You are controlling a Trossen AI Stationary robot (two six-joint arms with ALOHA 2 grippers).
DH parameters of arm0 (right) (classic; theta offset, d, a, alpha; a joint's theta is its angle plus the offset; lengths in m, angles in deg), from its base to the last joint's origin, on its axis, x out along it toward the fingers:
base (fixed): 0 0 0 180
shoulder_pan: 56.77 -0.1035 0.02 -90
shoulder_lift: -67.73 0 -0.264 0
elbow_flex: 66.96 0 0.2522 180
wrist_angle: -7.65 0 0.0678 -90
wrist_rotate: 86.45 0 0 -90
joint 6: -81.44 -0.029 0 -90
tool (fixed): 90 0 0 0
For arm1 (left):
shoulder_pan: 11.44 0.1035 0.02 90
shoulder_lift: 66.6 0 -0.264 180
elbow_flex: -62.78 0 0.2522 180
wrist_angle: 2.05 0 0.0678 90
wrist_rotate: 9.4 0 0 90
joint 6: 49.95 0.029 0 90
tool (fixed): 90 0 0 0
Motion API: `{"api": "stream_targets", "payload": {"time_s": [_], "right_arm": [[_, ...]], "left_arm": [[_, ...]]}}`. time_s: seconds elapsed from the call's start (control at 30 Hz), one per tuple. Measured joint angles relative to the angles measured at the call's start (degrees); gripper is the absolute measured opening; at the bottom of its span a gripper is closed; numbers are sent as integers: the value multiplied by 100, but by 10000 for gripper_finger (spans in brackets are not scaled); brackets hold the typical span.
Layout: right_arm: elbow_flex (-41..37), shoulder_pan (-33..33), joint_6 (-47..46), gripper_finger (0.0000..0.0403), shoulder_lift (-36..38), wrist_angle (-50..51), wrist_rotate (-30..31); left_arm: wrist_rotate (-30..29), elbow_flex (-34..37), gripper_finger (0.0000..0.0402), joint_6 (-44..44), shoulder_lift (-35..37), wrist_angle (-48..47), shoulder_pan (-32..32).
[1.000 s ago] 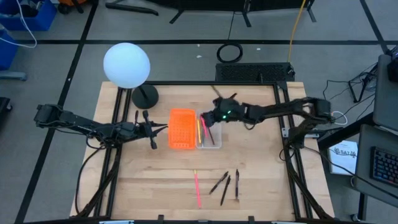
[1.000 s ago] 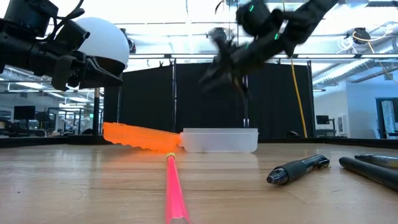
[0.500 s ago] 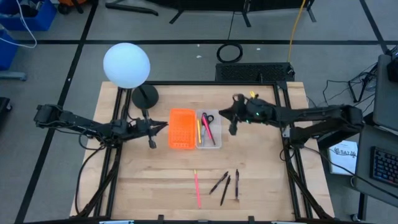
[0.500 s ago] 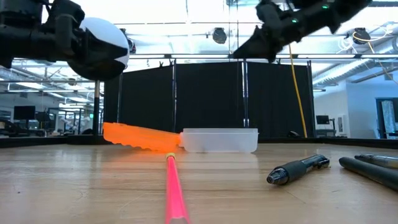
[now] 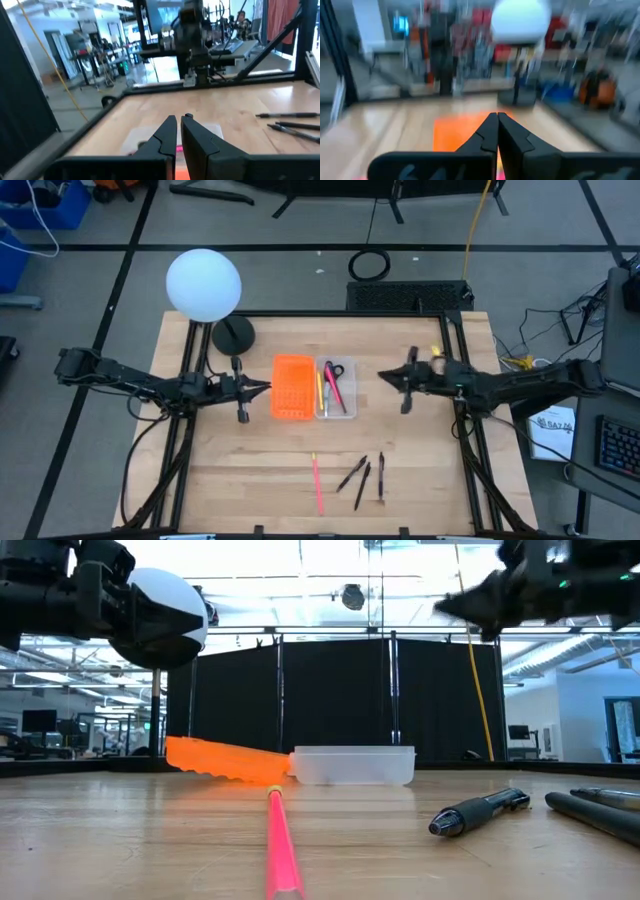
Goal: Pick & place school supplies into a supply box
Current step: Put the pink pencil into the orange supply box
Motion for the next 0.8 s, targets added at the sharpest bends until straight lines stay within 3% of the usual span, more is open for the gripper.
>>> {"api": "stream_targets", "payload": {"time_s": [0.1,0.2,0.5,0.8], "right_arm": [[-351,-1,11,0,598,-107,333],[-569,26,-189,0,860,10,112],[-1273,-61,-299,0,886,-1001,-18],[-1298,-58,-64,0,849,-765,-148]], "left_arm": [[2,0,31,-210,0,-129,0],[0,0,31,-260,0,-242,0],[-2,0,31,-811,-2,-760,0],[-10,0,31,-2142,-2,-1886,-2]]}}
